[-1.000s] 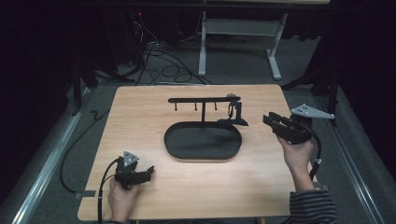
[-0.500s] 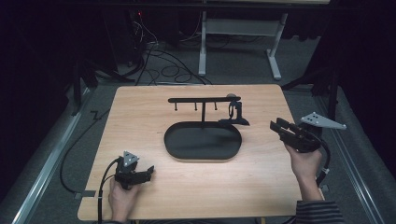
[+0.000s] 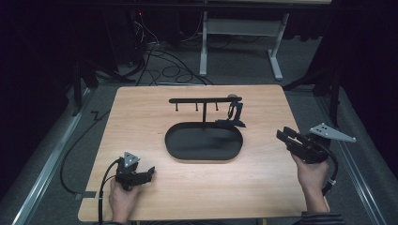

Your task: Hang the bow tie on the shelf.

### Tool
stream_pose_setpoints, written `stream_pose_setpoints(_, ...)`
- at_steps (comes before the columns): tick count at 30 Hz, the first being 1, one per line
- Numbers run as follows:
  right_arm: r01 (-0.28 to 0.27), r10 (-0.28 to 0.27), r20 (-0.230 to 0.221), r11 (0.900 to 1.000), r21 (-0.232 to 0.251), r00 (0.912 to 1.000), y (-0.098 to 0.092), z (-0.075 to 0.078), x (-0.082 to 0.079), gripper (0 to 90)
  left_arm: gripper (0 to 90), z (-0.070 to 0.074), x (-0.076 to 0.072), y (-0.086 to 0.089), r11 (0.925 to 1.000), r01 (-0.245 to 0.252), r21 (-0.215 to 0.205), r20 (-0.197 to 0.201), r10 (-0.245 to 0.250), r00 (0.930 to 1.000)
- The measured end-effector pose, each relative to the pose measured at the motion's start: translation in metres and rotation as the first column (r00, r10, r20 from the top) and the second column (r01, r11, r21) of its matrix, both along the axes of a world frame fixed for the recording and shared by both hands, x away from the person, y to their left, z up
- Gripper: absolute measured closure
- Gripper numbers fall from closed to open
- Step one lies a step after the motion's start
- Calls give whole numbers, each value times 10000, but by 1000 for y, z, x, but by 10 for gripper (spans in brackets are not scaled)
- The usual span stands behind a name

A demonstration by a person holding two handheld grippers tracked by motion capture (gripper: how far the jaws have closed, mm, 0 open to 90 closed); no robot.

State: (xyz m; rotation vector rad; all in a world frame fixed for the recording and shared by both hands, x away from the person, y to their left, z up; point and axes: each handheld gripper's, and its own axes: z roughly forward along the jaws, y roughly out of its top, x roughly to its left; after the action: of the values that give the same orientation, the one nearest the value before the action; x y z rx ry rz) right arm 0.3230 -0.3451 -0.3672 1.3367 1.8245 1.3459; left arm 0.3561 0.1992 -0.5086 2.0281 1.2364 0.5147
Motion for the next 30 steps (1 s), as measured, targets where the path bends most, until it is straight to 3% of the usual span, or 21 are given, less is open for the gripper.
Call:
stream_pose_setpoints(11, 98, -92, -267, 9996, 250, 9996, -3, -22, -8, 636, 184, 0, 0, 0, 10000, 1, 1, 0, -1, 10000)
stream_pose_setpoints(30, 50, -29, -1265, 9998, 166, 9920, 8, -71, -4, 634, 184, 0, 0, 0, 10000, -16, -18, 8, 16, 10000)
